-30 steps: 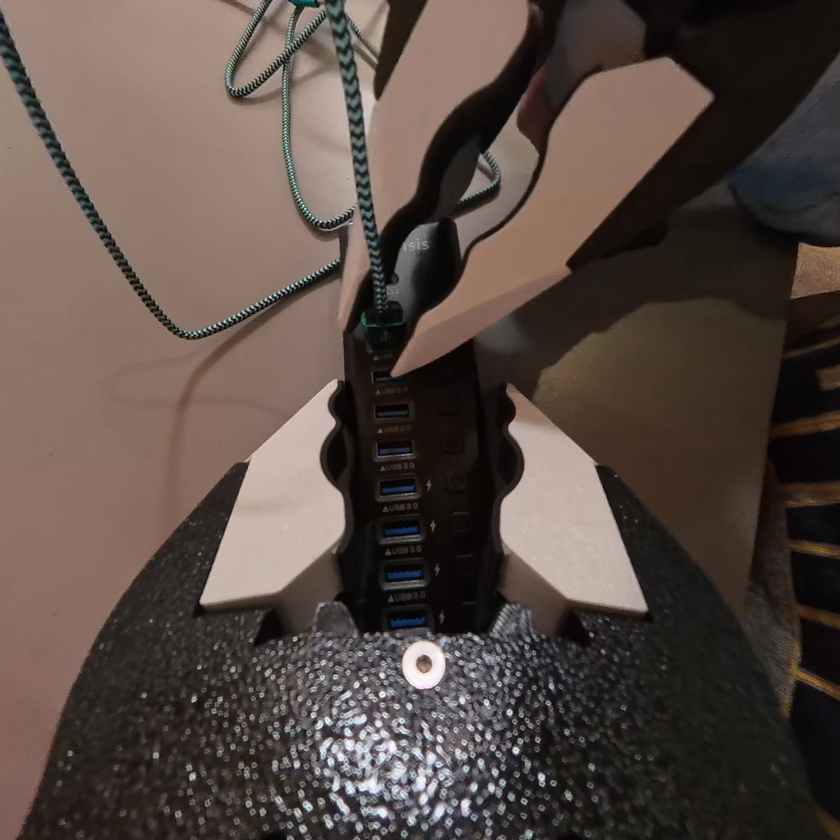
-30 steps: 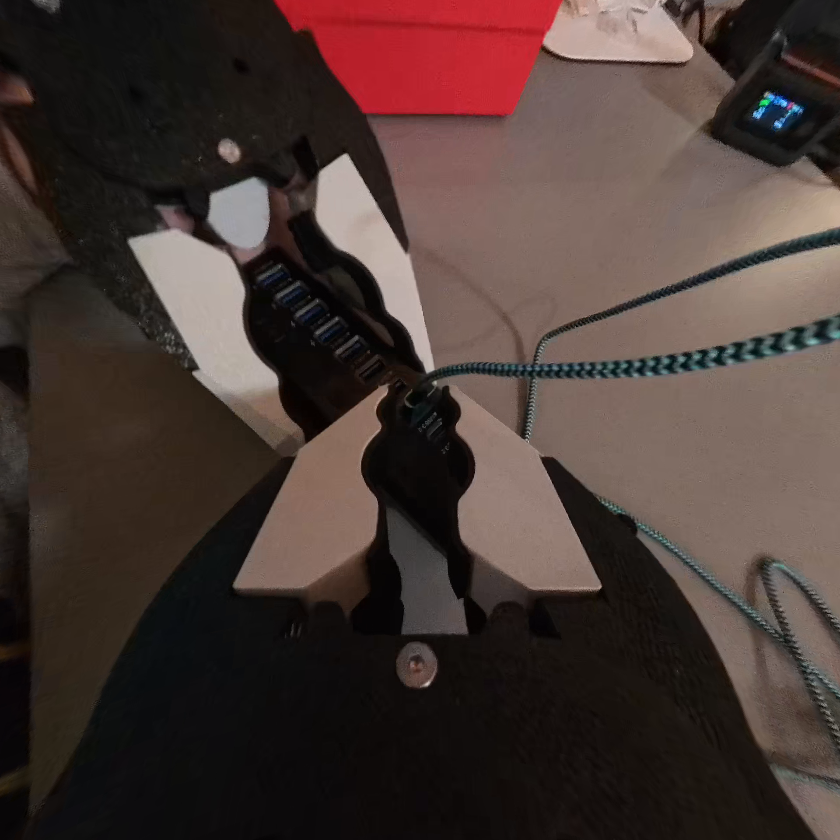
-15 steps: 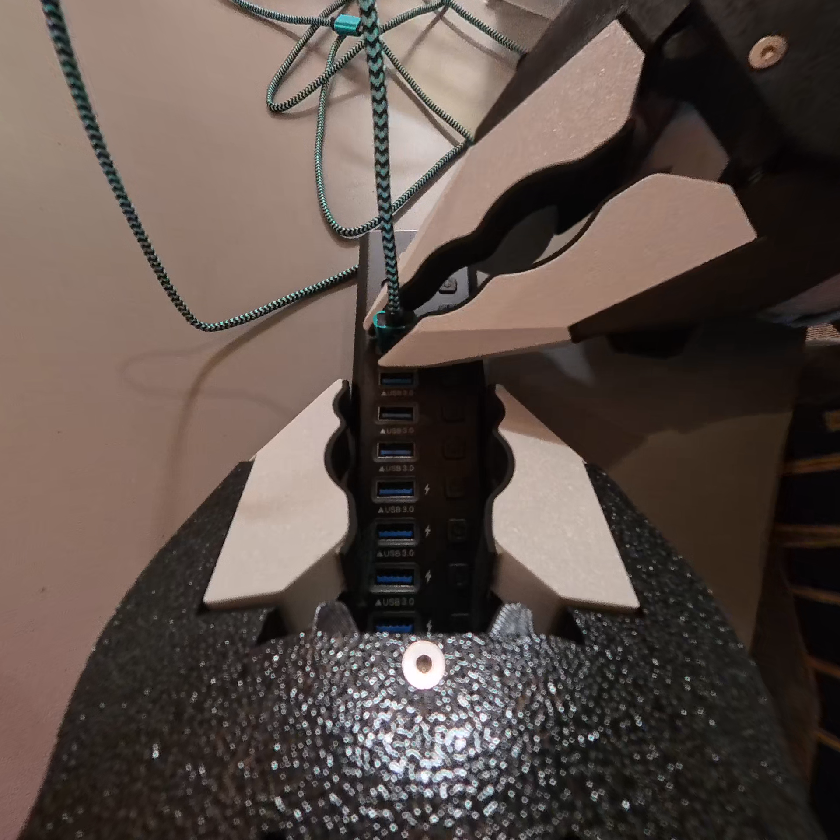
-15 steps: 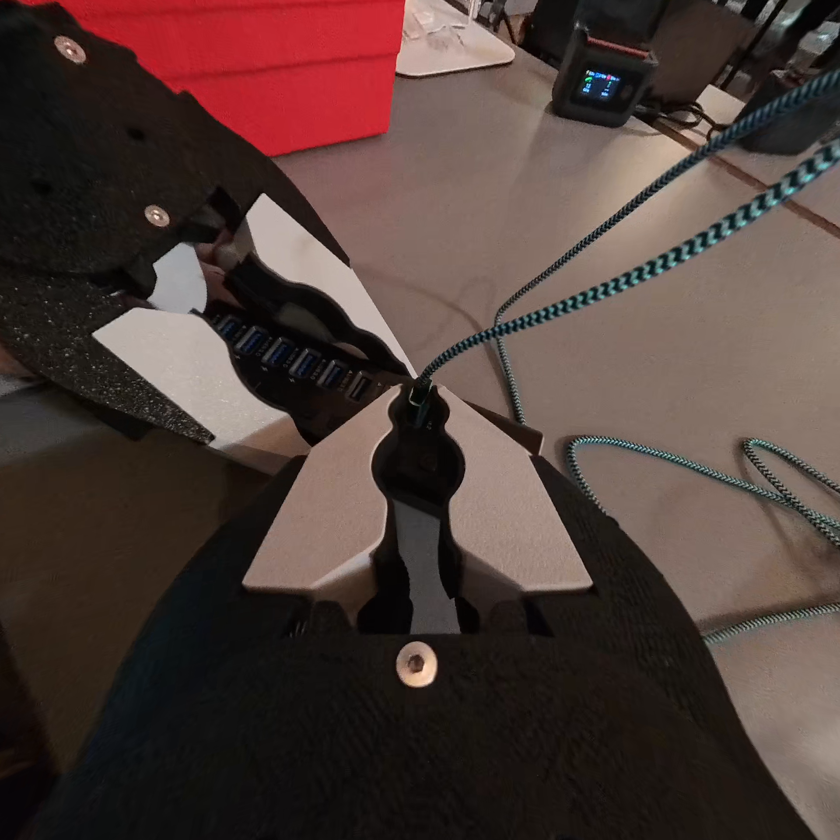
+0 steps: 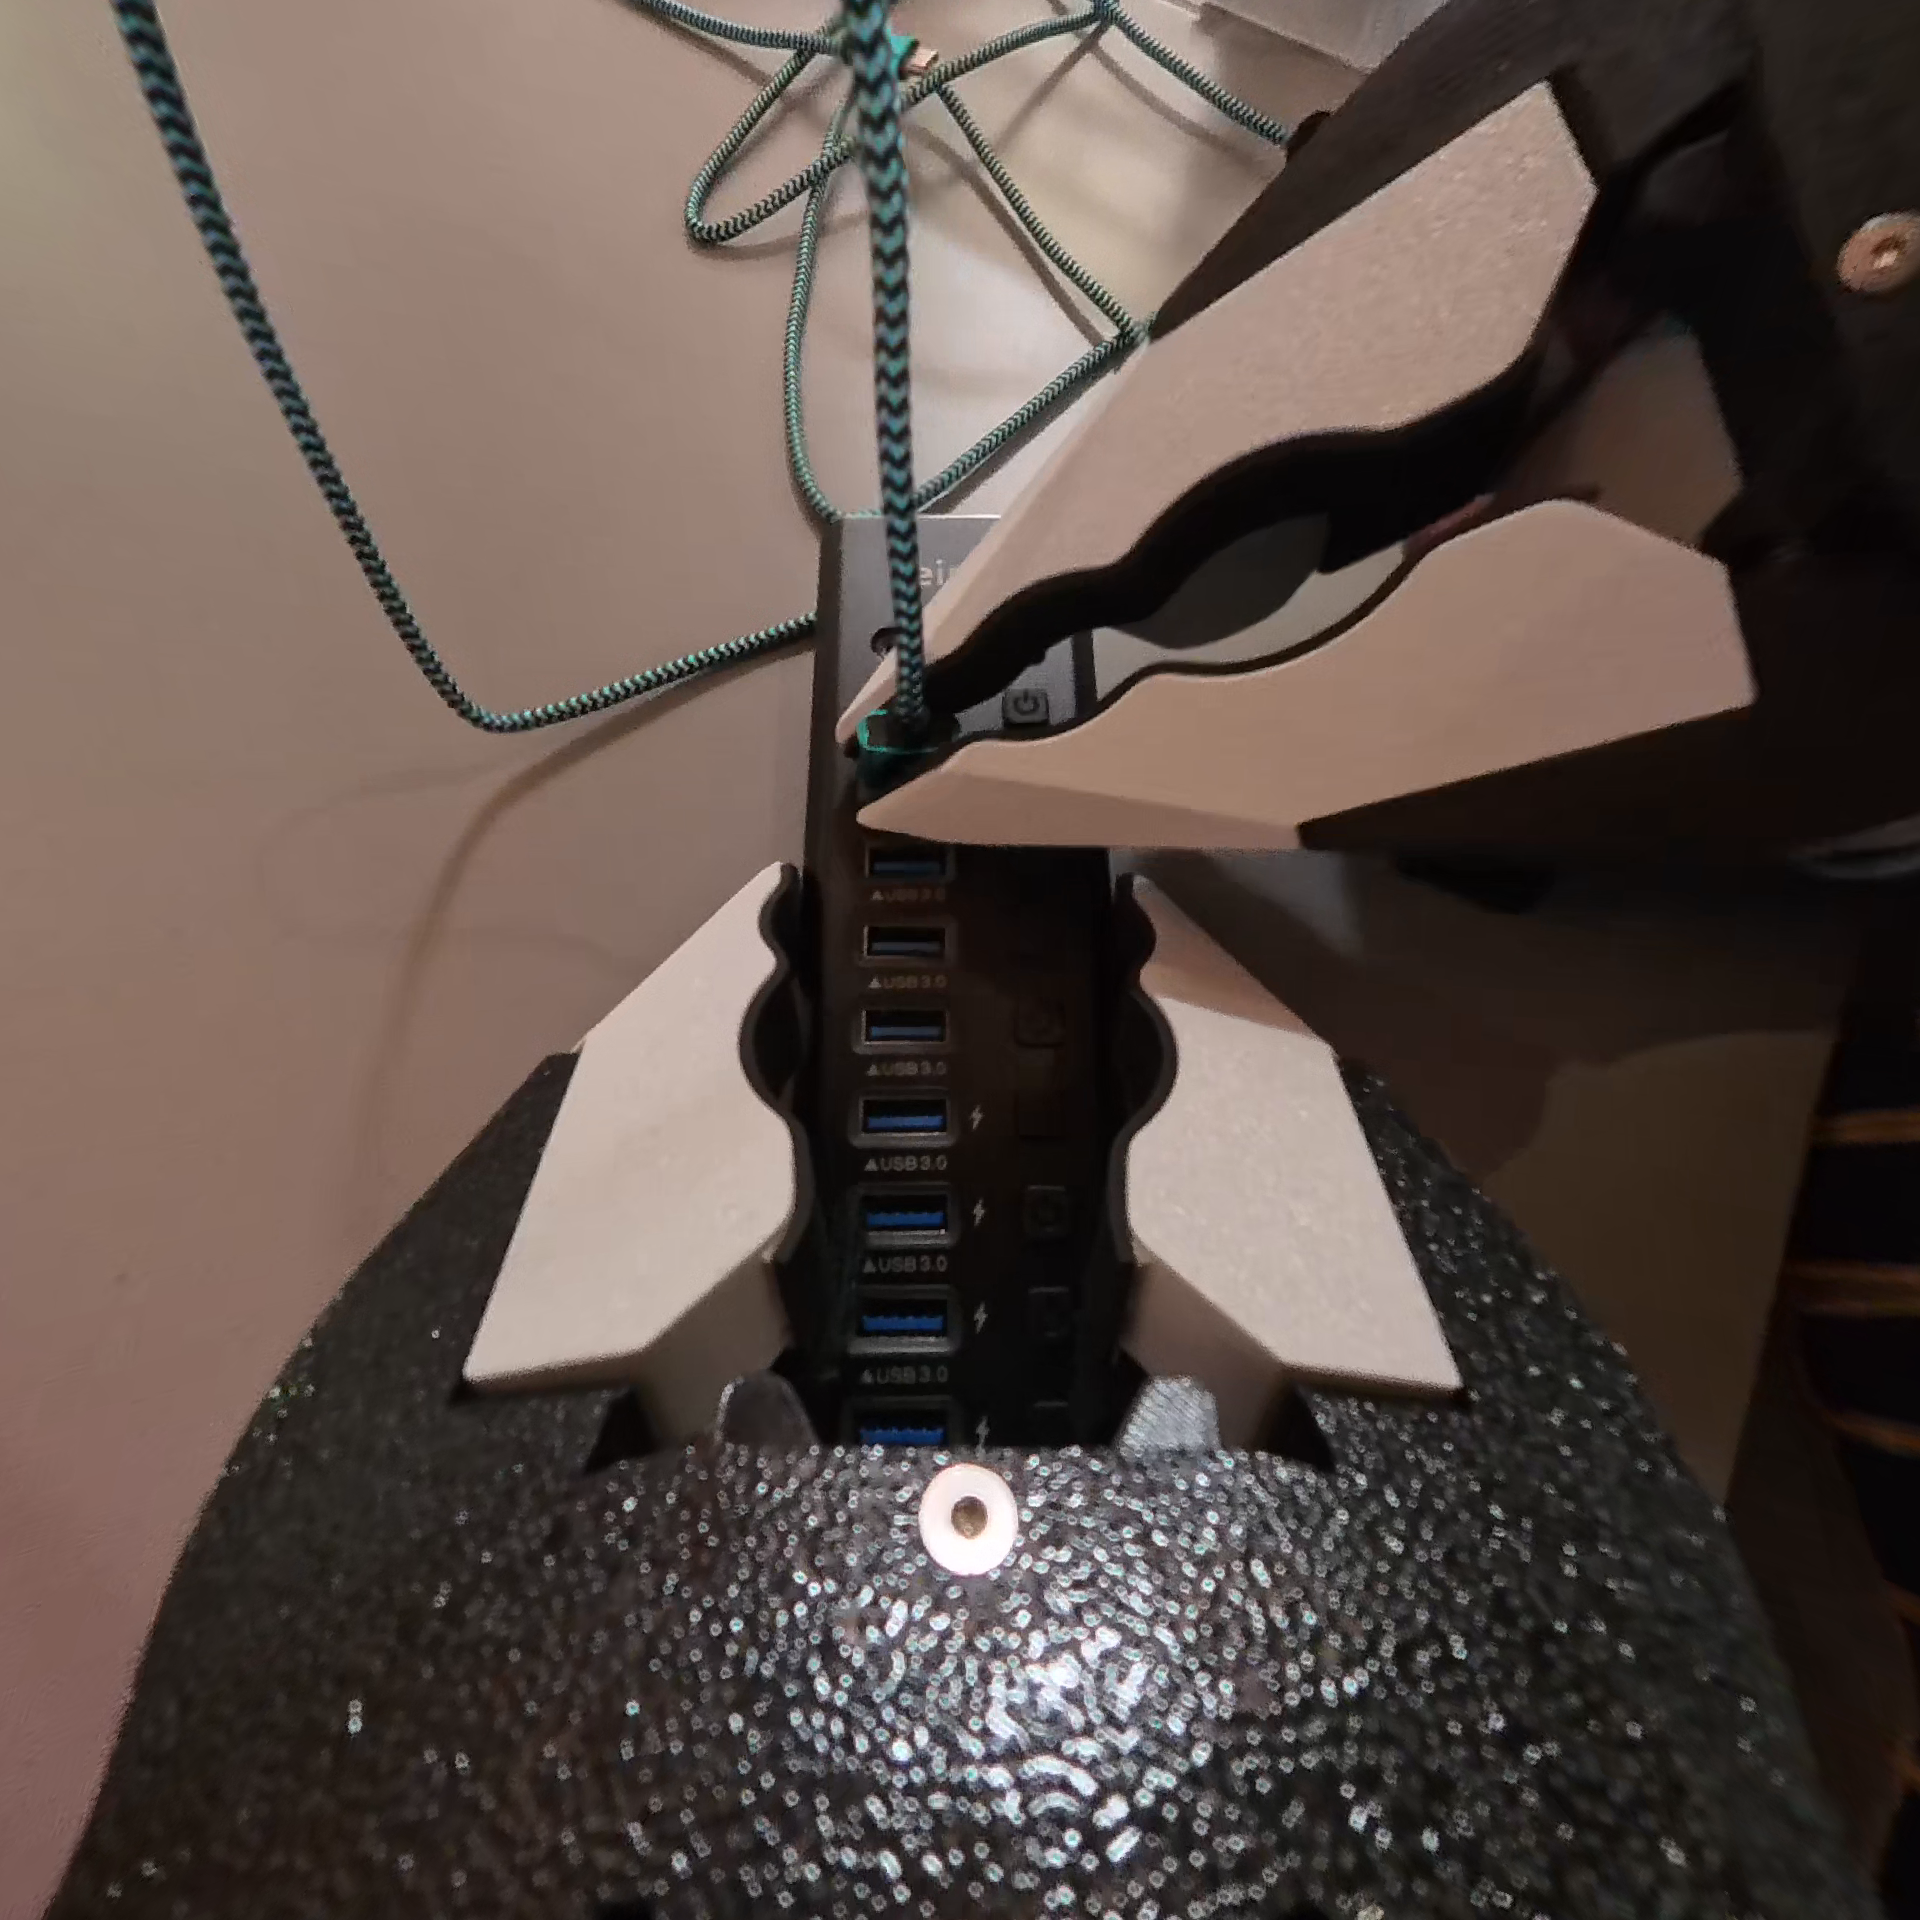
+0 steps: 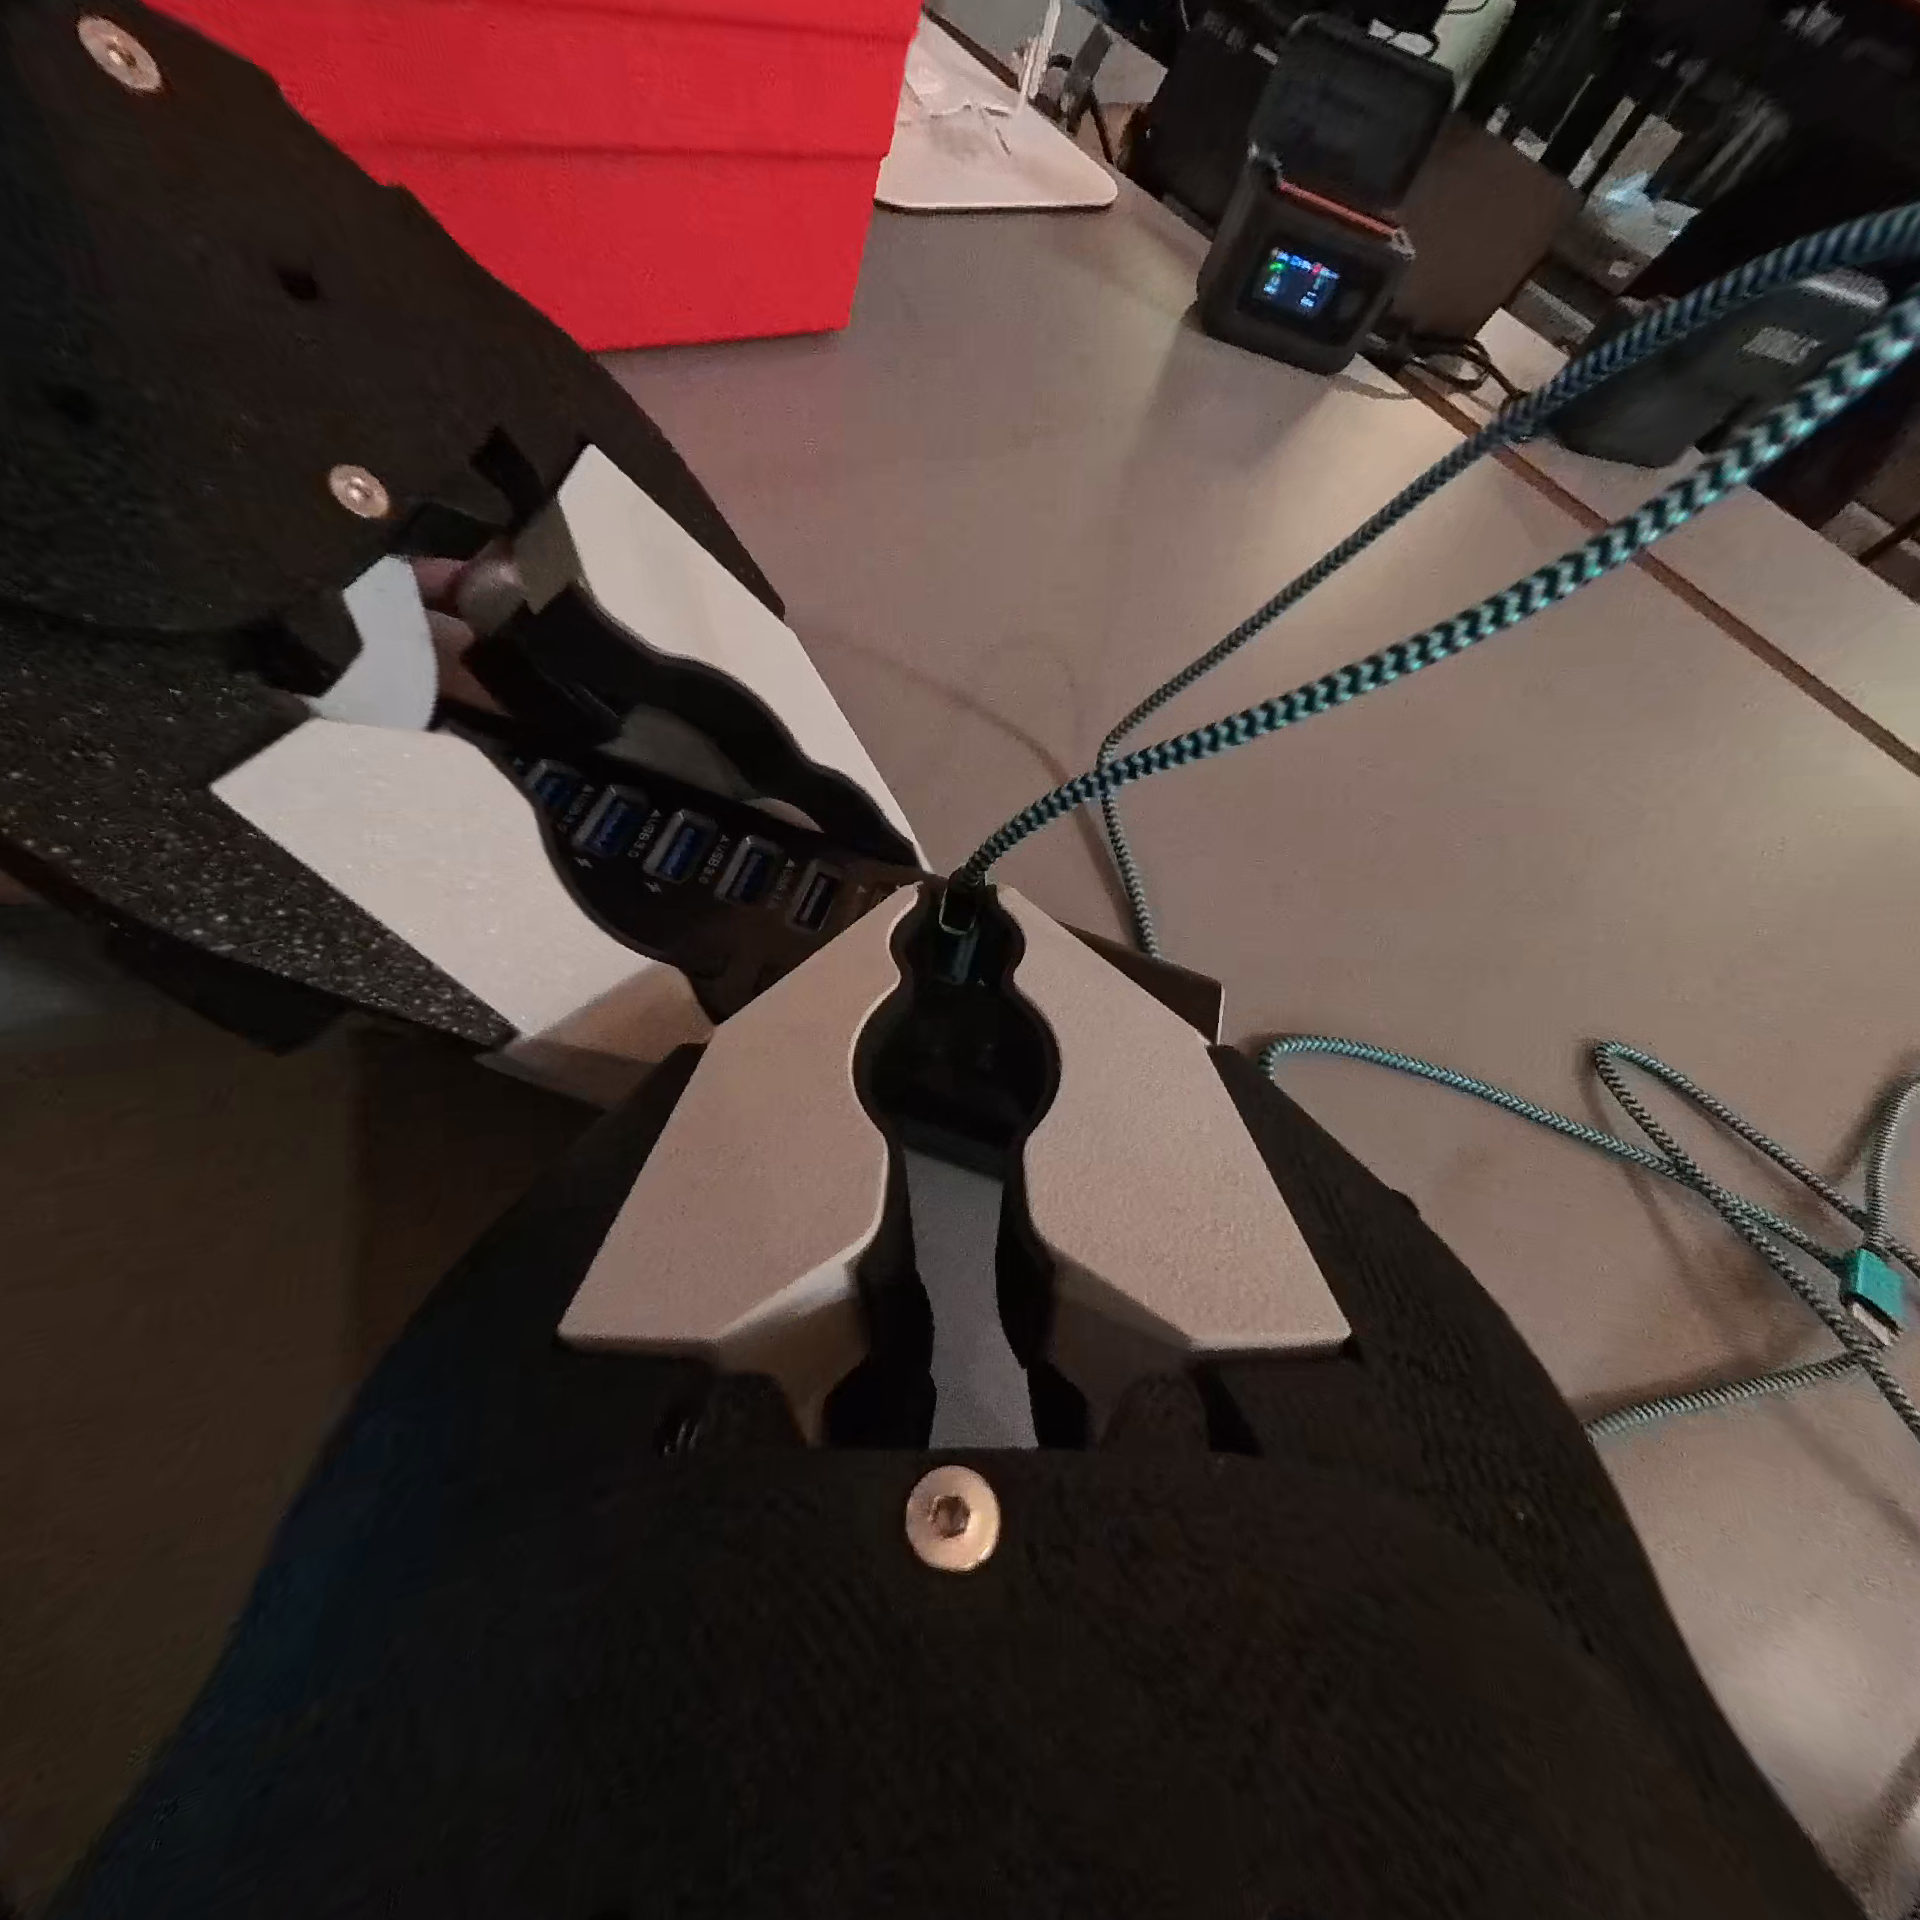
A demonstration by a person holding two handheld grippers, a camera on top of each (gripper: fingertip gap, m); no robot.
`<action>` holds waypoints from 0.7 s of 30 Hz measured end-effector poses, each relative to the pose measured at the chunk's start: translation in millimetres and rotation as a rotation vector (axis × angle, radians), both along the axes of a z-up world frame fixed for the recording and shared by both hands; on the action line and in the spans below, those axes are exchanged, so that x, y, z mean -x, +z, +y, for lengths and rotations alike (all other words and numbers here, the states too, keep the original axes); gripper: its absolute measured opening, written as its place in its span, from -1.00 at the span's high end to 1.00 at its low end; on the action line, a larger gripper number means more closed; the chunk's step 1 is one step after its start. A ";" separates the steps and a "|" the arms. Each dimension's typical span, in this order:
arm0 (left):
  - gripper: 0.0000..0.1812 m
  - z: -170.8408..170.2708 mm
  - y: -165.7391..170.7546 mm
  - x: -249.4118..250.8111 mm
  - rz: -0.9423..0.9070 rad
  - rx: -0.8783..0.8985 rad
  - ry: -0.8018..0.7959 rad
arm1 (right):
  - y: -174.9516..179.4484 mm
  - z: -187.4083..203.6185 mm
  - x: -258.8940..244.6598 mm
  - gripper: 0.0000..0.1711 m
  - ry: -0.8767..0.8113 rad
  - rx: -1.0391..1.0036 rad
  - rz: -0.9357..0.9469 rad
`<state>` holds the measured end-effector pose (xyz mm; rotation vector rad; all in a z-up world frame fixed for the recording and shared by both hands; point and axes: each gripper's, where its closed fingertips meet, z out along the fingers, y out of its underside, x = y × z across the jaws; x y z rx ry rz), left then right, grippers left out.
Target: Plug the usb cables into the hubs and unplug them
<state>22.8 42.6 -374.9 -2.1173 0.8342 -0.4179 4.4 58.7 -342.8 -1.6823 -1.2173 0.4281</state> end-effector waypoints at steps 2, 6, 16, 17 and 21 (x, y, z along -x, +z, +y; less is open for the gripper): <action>0.35 -1.0 0.3 -1.0 -0.002 -0.002 -0.009 | 1.4 -0.6 -1.7 0.95 0.016 0.001 0.015; 0.35 -1.1 0.4 -1.0 -0.006 0.001 -0.005 | 2.0 -0.5 -1.5 0.95 0.030 0.017 0.032; 0.36 0.0 -0.8 -1.7 0.009 0.007 0.007 | 57.6 12.8 -21.5 0.94 0.000 -0.137 0.162; 0.36 0.1 -0.8 -1.7 0.008 0.007 0.007 | 70.0 13.8 -28.3 0.94 -0.001 -0.167 0.162; 0.36 0.2 -0.2 -1.7 0.003 0.002 0.010 | 133.9 25.5 -69.8 0.94 -0.017 -0.218 0.218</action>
